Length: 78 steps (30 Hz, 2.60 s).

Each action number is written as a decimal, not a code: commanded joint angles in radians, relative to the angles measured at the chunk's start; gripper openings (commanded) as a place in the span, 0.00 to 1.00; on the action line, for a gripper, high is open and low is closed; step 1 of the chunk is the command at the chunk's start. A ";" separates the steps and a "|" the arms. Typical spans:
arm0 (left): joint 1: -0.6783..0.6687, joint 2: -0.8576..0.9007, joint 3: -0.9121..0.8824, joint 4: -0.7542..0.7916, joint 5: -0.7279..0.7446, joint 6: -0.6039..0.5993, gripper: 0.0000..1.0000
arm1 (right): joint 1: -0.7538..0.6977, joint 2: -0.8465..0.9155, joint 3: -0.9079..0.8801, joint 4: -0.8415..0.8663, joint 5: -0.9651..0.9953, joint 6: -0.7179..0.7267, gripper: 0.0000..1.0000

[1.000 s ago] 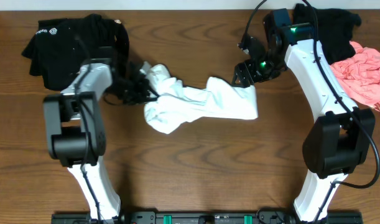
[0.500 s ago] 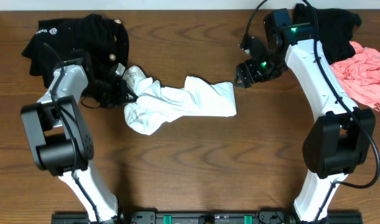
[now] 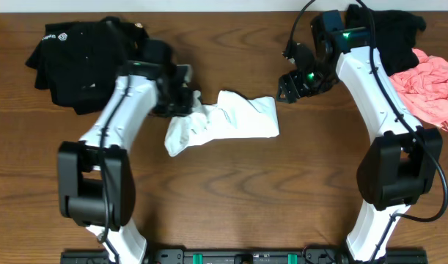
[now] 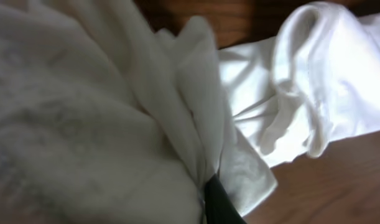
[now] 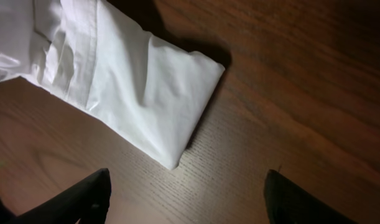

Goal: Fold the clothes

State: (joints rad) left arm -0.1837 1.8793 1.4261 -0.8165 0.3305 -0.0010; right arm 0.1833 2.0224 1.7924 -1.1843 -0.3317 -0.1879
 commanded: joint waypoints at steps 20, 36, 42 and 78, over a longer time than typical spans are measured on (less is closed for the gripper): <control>-0.197 -0.006 0.089 0.091 -0.272 -0.132 0.06 | -0.013 0.026 -0.288 0.183 -0.002 0.097 0.01; -0.154 -0.053 0.095 0.040 -0.299 -0.132 0.06 | -0.012 0.026 -0.472 0.449 -0.092 0.221 0.01; -0.204 -0.065 0.095 0.050 -0.298 -0.132 0.06 | -0.012 0.026 -0.510 0.482 -0.092 0.233 0.01; -0.536 -0.004 0.095 0.262 -0.298 -0.132 0.06 | -0.012 0.026 -0.578 0.516 -0.106 0.240 0.01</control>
State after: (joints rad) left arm -0.7120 1.8584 1.4895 -0.5674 0.0444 -0.1307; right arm 0.1665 2.0171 1.2572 -0.6502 -0.4580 0.0418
